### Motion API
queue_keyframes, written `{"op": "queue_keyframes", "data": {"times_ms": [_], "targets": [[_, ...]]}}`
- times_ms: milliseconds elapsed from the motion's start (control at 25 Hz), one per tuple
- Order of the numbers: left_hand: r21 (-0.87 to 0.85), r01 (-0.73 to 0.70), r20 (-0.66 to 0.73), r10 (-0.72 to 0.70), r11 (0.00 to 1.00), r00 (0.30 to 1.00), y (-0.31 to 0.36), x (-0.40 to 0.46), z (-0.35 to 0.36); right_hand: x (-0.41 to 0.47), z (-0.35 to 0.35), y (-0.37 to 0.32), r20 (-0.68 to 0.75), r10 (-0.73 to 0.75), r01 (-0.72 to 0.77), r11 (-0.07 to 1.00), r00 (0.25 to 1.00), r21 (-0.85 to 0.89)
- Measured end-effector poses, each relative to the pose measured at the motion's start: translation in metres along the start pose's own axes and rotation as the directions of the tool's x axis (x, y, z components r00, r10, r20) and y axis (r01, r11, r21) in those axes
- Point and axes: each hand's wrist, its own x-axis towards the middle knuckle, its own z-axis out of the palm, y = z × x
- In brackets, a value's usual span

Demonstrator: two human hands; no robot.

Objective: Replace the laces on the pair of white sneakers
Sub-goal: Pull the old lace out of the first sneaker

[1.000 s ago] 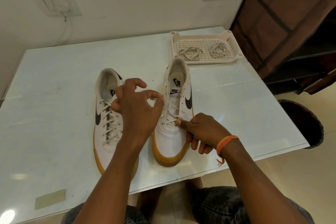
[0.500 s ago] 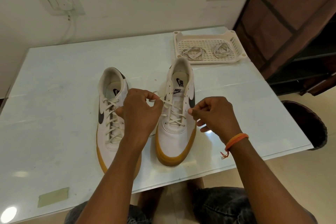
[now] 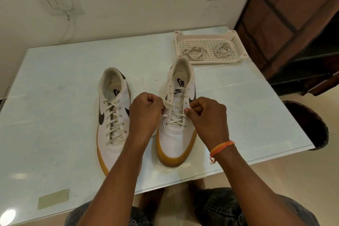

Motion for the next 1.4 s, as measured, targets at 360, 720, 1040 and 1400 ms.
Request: {"op": "queue_keyframes", "data": {"times_ms": [360, 720, 1040, 1400], "targets": [[-0.062, 0.06, -0.003, -0.06, 0.996, 0.998, 0.005, -0.003, 0.0, -0.006, 0.003, -0.01, -0.064, 0.062, -0.058, 0.996, 0.996, 0.066], [0.12, -0.146, -0.183, 0.166, 0.982, 0.969, 0.015, -0.011, -0.004, -0.006, 0.003, -0.01, -0.049, 0.08, -0.078, 0.996, 0.996, 0.041], [0.271, -0.079, -0.385, 0.184, 0.959, 0.904, 0.01, -0.001, -0.03, -0.008, 0.006, -0.017, -0.056, 0.021, -0.023, 0.999, 0.998, -0.04], [0.81, -0.216, 0.13, 0.191, 0.545, 0.973, -0.004, -0.023, -0.012, -0.005, 0.014, -0.011, 0.003, -0.178, 0.177, 0.974, 0.984, -0.14]]}}
